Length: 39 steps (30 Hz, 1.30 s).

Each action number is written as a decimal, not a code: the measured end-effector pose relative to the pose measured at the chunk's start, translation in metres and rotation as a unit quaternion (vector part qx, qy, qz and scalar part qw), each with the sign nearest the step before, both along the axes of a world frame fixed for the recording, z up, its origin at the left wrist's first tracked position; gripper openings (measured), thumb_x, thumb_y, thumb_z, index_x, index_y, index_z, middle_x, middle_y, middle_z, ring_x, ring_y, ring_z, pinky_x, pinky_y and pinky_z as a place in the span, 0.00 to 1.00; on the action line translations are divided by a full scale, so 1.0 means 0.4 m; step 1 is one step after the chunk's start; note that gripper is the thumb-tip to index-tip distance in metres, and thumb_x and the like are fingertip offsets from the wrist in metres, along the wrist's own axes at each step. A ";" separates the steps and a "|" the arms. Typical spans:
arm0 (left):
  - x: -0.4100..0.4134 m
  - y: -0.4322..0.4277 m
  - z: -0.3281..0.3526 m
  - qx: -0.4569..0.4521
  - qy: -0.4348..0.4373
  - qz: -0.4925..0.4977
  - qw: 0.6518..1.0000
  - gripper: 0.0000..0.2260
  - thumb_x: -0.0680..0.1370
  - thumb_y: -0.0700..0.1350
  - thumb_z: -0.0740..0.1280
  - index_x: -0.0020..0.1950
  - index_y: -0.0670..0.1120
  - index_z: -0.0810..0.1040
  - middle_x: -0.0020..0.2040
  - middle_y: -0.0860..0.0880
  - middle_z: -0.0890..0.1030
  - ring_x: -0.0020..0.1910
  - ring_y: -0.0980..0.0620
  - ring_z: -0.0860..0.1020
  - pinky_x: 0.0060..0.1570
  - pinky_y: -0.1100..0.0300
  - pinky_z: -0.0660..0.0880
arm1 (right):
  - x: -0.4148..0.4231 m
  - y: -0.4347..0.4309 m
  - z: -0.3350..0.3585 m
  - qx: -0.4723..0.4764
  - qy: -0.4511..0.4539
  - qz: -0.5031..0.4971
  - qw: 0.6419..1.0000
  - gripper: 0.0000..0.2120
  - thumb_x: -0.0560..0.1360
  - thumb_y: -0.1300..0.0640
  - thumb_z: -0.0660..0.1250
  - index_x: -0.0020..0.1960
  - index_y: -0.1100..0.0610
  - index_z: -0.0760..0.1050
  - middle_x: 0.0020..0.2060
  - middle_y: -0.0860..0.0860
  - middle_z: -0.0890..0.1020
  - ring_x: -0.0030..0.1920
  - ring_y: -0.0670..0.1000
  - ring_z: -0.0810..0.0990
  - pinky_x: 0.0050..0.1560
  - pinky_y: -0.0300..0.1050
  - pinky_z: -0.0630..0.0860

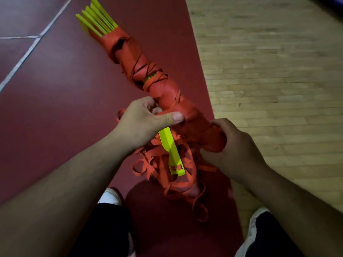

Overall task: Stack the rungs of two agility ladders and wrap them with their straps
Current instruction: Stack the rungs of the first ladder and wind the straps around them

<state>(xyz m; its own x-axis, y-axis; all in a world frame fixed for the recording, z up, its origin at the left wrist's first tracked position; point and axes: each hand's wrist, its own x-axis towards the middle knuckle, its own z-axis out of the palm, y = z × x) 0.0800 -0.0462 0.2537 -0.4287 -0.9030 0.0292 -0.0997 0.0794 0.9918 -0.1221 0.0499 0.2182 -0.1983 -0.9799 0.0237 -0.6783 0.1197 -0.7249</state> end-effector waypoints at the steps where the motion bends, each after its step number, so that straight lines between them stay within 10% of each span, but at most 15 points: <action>1: 0.008 -0.004 0.002 -0.002 0.004 -0.004 1.000 0.21 0.66 0.48 0.75 0.50 0.34 0.77 0.31 0.53 0.78 0.27 0.63 0.73 0.28 0.70 0.69 | -0.006 -0.003 0.007 0.015 -0.023 0.009 1.000 0.28 0.58 0.38 0.72 0.57 0.36 0.72 0.42 0.38 0.83 0.42 0.40 0.82 0.41 0.44 0.80; 3: 0.025 -0.011 0.006 -0.010 -0.013 -0.034 0.999 0.25 0.67 0.47 0.77 0.54 0.30 0.76 0.37 0.43 0.81 0.34 0.59 0.77 0.34 0.67 0.72 | -0.017 -0.006 0.020 0.055 -0.098 0.046 0.993 0.28 0.55 0.39 0.73 0.55 0.35 0.76 0.43 0.38 0.85 0.41 0.38 0.83 0.42 0.41 0.81; 7: 0.047 -0.017 0.009 -0.001 -0.039 -0.107 0.994 0.03 0.72 0.43 0.71 0.40 0.45 0.81 0.28 0.57 0.79 0.27 0.64 0.76 0.29 0.73 0.71 | -0.025 -0.003 0.021 0.147 -0.260 0.128 0.946 0.27 0.54 0.49 0.78 0.53 0.41 0.81 0.44 0.51 0.87 0.44 0.55 0.87 0.47 0.56 0.84; 13: 0.063 -0.013 0.010 0.028 -0.074 -0.080 0.994 0.10 0.73 0.50 0.73 0.34 0.48 0.80 0.24 0.52 0.73 0.19 0.60 0.69 0.19 0.69 0.64 | -0.039 0.008 0.024 0.264 -0.434 0.177 0.843 0.28 0.59 0.58 0.78 0.58 0.61 0.78 0.44 0.64 0.83 0.38 0.62 0.83 0.39 0.53 0.81; 17: 0.035 0.004 0.014 0.029 -0.025 -0.024 0.999 0.13 0.71 0.53 0.67 0.42 0.42 0.76 0.26 0.54 0.74 0.23 0.61 0.70 0.21 0.70 0.66 | -0.027 0.006 0.033 0.228 -0.372 0.144 0.888 0.28 0.59 0.50 0.79 0.59 0.51 0.79 0.49 0.57 0.86 0.45 0.58 0.86 0.48 0.57 0.83; 22: -0.006 0.014 0.014 0.024 -0.006 0.054 0.998 0.35 0.68 0.57 0.70 0.57 0.27 0.71 0.42 0.42 0.72 0.35 0.46 0.66 0.32 0.54 0.63 | 0.022 0.015 0.033 0.085 -0.062 0.053 0.993 0.46 0.51 0.29 0.77 0.66 0.28 0.61 0.55 0.35 0.80 0.51 0.39 0.81 0.50 0.44 0.79; 26: -0.005 0.009 0.003 0.012 -0.046 -0.029 0.998 0.17 0.72 0.50 0.73 0.41 0.35 0.77 0.31 0.47 0.73 0.28 0.54 0.68 0.29 0.63 0.64 | 0.030 0.017 -0.007 0.054 0.068 0.030 0.996 0.40 0.62 0.38 0.77 0.67 0.35 0.60 0.51 0.42 0.81 0.48 0.51 0.82 0.44 0.49 0.78; 30: 0.023 0.001 0.003 -0.042 -0.133 -0.166 0.976 0.02 0.76 0.39 0.71 0.44 0.45 0.80 0.31 0.61 0.80 0.31 0.69 0.75 0.36 0.73 0.71 | -0.007 0.007 -0.017 0.092 0.049 -0.002 0.995 0.33 0.61 0.45 0.75 0.61 0.37 0.63 0.40 0.41 0.79 0.44 0.52 0.83 0.42 0.50 0.79; 39: 0.056 -0.027 -0.044 -0.008 -0.198 -0.088 0.976 0.15 0.70 0.58 0.70 0.35 0.47 0.76 0.28 0.50 0.79 0.25 0.52 0.76 0.29 0.59 0.73 | -0.022 -0.002 -0.014 0.110 0.031 -0.040 0.993 0.32 0.49 0.34 0.65 0.53 0.37 0.68 0.42 0.40 0.81 0.42 0.45 0.81 0.41 0.45 0.78</action>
<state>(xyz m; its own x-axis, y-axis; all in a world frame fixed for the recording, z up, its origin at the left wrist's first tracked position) 0.1025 -0.0570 0.2363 -0.5577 -0.8149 -0.1579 -0.4590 0.1443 0.8767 -0.1310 0.0490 0.2126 -0.2810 -0.9437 -0.1746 -0.7030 0.3262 -0.6319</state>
